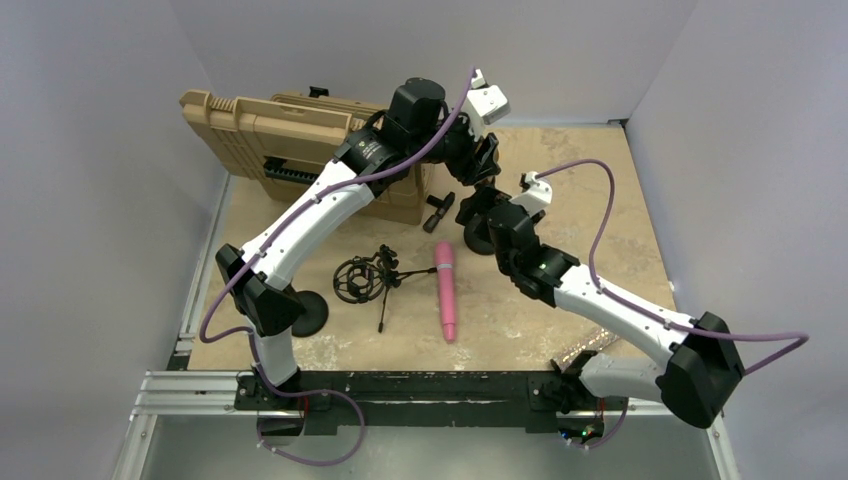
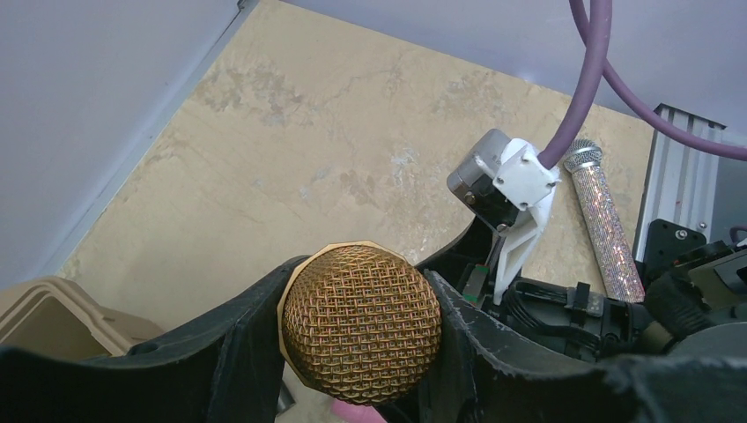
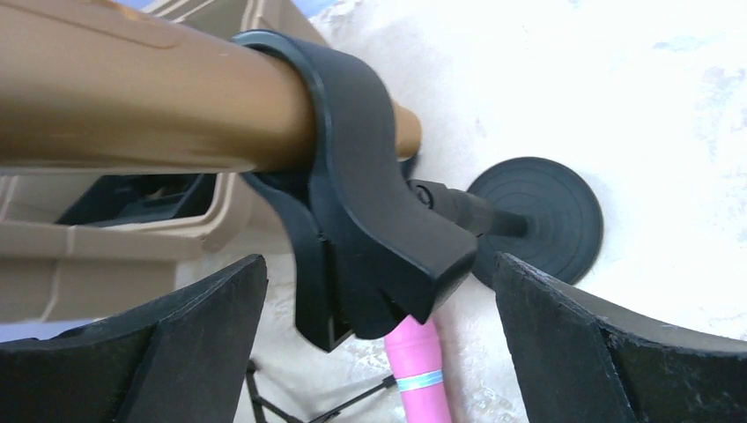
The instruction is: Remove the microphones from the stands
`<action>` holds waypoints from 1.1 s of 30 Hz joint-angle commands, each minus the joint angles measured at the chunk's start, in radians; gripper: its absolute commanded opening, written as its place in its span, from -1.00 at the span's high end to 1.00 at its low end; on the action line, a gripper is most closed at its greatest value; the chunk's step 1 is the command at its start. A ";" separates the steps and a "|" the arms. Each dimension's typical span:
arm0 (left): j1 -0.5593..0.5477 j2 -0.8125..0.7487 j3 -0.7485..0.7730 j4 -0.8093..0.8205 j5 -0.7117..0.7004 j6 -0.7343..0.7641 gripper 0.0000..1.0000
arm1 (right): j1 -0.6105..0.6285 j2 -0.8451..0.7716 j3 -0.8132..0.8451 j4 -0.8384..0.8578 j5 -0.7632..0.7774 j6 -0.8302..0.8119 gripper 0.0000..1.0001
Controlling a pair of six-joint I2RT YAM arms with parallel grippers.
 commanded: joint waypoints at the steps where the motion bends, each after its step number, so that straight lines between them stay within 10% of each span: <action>1: -0.001 -0.019 0.032 0.033 0.024 -0.036 1.00 | 0.006 0.014 0.061 -0.042 0.150 0.070 -0.98; 14: -0.002 -0.019 0.013 0.053 0.017 -0.042 1.00 | 0.006 -0.053 0.045 0.212 0.083 -0.207 -0.73; 33: -0.003 0.031 0.073 0.044 -0.012 -0.037 1.00 | 0.012 0.056 0.041 0.136 -0.006 -0.137 -0.78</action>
